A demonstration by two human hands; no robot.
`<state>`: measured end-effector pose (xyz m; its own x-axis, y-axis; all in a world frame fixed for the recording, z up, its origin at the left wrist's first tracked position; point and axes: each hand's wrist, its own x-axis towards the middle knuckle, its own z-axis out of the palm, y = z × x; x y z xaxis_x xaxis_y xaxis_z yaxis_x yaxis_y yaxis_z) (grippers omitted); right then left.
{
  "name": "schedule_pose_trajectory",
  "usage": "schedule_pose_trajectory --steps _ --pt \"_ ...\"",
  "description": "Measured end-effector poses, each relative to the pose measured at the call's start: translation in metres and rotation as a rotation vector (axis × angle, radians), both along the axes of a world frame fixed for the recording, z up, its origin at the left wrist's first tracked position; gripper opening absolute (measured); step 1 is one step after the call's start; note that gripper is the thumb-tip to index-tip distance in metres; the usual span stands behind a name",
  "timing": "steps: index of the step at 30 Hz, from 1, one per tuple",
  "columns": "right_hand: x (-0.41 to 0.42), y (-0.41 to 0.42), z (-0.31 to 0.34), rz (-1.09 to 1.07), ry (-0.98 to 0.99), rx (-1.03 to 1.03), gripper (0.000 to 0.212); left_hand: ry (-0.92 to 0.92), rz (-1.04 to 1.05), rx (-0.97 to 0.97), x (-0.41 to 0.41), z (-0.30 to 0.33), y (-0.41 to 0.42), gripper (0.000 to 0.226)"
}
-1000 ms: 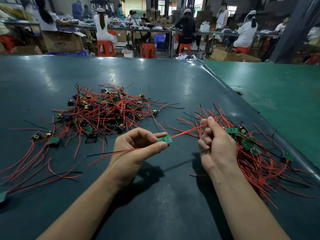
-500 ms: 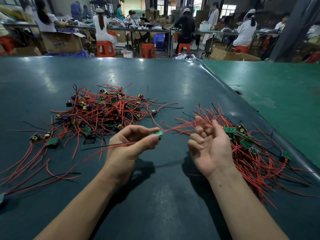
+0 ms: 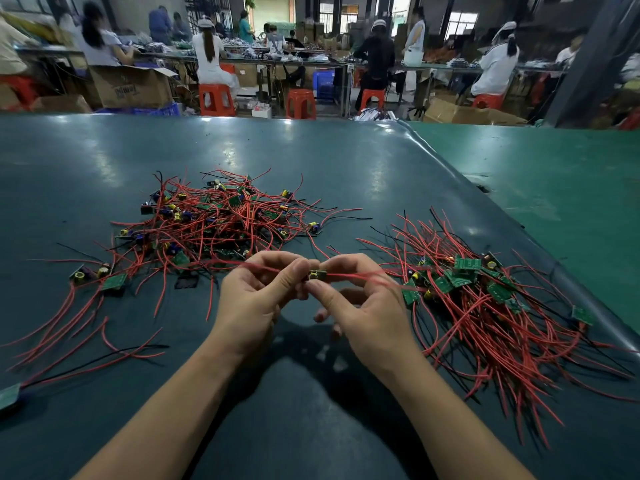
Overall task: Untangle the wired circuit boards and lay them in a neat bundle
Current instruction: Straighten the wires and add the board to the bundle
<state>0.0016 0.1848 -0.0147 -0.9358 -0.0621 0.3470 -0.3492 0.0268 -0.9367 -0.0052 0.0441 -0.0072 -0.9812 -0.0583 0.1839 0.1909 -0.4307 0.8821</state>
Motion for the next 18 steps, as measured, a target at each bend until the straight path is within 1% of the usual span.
schedule_pose_trajectory --steps 1,3,5,6,8,9,10,11,12,14,15,16,18 --pt "0.001 0.000 0.002 -0.001 -0.023 -0.015 0.018 -0.008 -0.004 0.031 0.000 0.000 0.000 0.024" --pt "0.002 0.001 0.005 -0.074 -0.010 -0.097 0.015 -0.043 0.000 0.067 -0.002 0.000 0.000 0.035" --pt "0.001 0.003 0.010 -0.218 0.018 -0.235 0.014 -0.078 0.011 0.058 -0.004 0.001 0.000 0.033" --pt "-0.001 0.006 0.014 -0.296 -0.004 -0.357 0.016 -0.088 0.017 0.050 -0.004 0.001 0.000 0.029" --pt "-0.006 0.015 0.019 -0.391 -0.143 -0.696 0.019 -0.109 0.032 0.048 -0.004 0.001 -0.001 0.026" --pt "-0.009 0.020 0.019 -0.390 -0.238 -0.860 0.020 -0.121 0.042 0.049 -0.004 0.002 -0.001 0.026" --pt "-0.010 0.024 0.019 -0.374 -0.322 -0.970 0.017 -0.130 0.053 0.044 -0.005 0.002 -0.002 0.026" --pt "-0.011 0.027 0.018 -0.357 -0.387 -1.017 0.011 -0.135 0.068 0.026 -0.005 0.001 -0.003 0.026" --pt "-0.010 0.027 0.018 -0.341 -0.434 -1.018 0.009 -0.135 0.096 -0.014 -0.007 -0.001 -0.004 0.023" --pt "-0.012 0.025 0.017 -0.315 -0.479 -0.958 0.020 -0.101 0.197 -0.178 -0.008 -0.006 -0.006 0.016" --pt "-0.013 0.024 0.016 -0.312 -0.485 -0.926 0.023 -0.063 0.269 -0.308 -0.009 -0.010 -0.007 0.015" --pt "-0.013 0.022 0.017 -0.311 -0.488 -0.904 0.024 -0.013 0.351 -0.473 -0.010 -0.014 -0.009 0.014" --pt "-0.014 0.021 0.016 -0.311 -0.484 -0.887 0.024 0.106 0.525 -0.862 -0.010 -0.018 -0.014 0.005"
